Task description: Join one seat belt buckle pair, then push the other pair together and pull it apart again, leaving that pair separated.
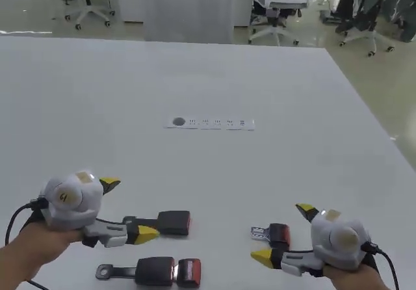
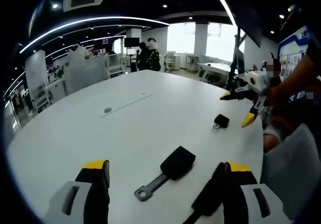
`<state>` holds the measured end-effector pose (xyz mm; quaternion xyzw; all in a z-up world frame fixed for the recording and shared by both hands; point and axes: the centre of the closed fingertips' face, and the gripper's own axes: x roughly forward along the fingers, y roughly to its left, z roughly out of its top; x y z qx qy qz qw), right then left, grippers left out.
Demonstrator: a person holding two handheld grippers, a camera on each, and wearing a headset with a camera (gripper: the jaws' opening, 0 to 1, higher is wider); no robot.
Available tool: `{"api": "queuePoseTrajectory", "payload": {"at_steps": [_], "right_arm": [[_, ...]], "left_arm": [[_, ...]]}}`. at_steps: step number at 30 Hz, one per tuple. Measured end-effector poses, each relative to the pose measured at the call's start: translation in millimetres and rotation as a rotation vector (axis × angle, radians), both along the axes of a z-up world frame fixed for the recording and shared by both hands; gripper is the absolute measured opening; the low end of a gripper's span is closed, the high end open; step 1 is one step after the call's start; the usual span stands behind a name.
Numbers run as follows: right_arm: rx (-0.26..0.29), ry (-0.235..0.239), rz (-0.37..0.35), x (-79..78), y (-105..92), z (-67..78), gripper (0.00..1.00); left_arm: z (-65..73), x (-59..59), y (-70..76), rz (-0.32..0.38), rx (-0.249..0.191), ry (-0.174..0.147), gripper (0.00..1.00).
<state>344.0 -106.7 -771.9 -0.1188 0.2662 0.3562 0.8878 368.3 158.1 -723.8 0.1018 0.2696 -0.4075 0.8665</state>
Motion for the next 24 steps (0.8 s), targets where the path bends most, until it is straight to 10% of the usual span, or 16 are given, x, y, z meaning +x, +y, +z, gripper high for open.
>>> {"api": "queuePoseTrajectory", "payload": {"at_steps": [24], "right_arm": [[-0.028, -0.076, 0.007, -40.0, 17.6, 19.6, 1.00]], "left_arm": [[-3.3, -61.8, 40.8, 0.034, -0.020, -0.026, 1.00]]}}
